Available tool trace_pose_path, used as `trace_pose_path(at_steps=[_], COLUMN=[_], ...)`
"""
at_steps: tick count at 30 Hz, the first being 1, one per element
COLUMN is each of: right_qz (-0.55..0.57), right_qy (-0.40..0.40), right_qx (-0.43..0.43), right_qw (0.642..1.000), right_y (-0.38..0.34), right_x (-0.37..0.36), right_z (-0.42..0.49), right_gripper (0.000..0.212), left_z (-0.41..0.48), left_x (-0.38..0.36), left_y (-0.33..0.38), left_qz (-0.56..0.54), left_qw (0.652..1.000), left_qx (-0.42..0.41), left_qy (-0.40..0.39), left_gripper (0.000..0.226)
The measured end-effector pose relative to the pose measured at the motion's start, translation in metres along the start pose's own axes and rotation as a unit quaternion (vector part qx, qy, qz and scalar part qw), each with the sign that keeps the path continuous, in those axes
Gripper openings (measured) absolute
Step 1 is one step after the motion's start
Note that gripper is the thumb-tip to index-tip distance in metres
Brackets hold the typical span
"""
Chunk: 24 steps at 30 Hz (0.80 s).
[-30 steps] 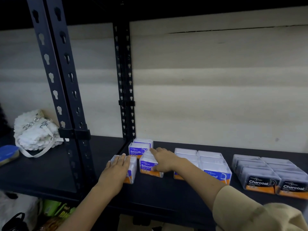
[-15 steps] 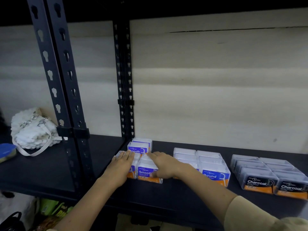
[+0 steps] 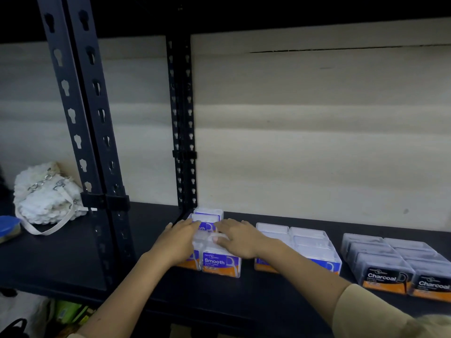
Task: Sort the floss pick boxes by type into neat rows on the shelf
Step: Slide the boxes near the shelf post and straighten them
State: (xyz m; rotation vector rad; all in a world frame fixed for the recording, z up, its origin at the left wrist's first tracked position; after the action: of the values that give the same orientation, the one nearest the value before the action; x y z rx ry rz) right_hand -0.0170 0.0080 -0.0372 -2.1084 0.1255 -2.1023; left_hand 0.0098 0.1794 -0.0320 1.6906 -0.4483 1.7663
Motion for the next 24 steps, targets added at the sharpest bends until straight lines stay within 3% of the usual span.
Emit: trace_pose_path(at_steps=[4, 9, 14, 24], right_qz=[0.046, 0.031, -0.003, -0.005], right_qy=[0.048, 0.006, -0.061, 0.01], right_qx=[-0.018, -0.022, -0.01, -0.044], right_qw=[0.998, 0.999, 0.998, 0.999], right_y=[0.004, 0.005, 0.007, 0.029], right_x=[0.013, 0.009, 0.0, 0.009], right_z=[0.036, 0.081, 0.105, 0.101], right_gripper=[0.041, 0.058, 0.062, 0.05], left_z=[0.023, 0.049, 0.057, 0.053], left_x=[0.006, -0.007, -0.016, -0.006], left_y=[0.003, -0.002, -0.009, -0.017], left_qz=[-0.03, 0.012, 0.015, 0.003], left_qw=[0.998, 1.0, 0.999, 0.999], left_qx=[-0.004, -0.012, -0.013, 0.028], left_qy=[0.054, -0.024, -0.042, -0.037], left_gripper=[0.044, 0.047, 0.046, 0.042])
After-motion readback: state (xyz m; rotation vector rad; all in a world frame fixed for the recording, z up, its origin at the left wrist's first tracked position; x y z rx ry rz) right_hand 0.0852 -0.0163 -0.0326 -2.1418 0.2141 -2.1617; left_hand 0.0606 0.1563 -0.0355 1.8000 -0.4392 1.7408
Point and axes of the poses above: each hand's wrist, its own z-axis towards the middle knuckle, its own x-axis out of the back of the hand, y = z × x, the point moved 1 cm from there along z, towards the middle knuckle, and after that the axes turned 11 degrees about -x, right-handed, at the moved point
